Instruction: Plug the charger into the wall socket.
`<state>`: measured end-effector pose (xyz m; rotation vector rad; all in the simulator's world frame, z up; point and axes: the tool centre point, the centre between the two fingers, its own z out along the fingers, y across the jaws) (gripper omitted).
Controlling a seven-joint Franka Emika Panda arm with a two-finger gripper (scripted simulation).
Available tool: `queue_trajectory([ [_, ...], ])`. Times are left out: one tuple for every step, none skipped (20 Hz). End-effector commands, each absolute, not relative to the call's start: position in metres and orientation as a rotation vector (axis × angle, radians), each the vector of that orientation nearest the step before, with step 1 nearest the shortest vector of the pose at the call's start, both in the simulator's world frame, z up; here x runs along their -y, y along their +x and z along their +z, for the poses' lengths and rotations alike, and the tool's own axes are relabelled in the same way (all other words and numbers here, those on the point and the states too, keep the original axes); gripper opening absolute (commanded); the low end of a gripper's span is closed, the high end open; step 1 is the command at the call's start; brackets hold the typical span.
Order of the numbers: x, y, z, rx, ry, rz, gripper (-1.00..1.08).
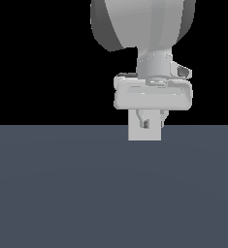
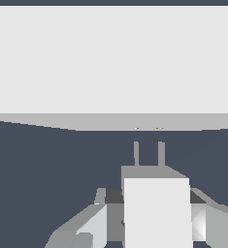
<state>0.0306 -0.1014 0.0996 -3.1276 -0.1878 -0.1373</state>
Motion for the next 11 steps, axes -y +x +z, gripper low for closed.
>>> queue_trajectory([
  [0.100, 0.040, 0.100, 0.188, -3.128, -0.138, -1.00],
  [0.100, 0.043, 0.100, 0.188, -3.128, -0.138, -1.00],
  [0.099, 0.045, 0.100, 0.188, -3.128, -0.138, -1.00],
  [0.099, 0.047, 0.100, 0.188, -3.128, -0.138, -1.00],
  [0.099, 0.049, 0.100, 0.188, -3.128, -0.138, -1.00],
  [0.099, 0.051, 0.100, 0.188, -3.128, -0.138, -1.00],
  [0.099, 0.052, 0.100, 0.188, -3.128, -0.138, -1.00],
  [0.099, 0.053, 0.100, 0.188, -3.128, -0.138, -1.00],
  [0.099, 0.054, 0.100, 0.188, -3.128, -0.138, -1.00],
  [0.099, 0.054, 0.100, 0.188, -3.128, -0.138, -1.00],
  [0.099, 0.054, 0.100, 0.188, -3.128, -0.138, -1.00],
])
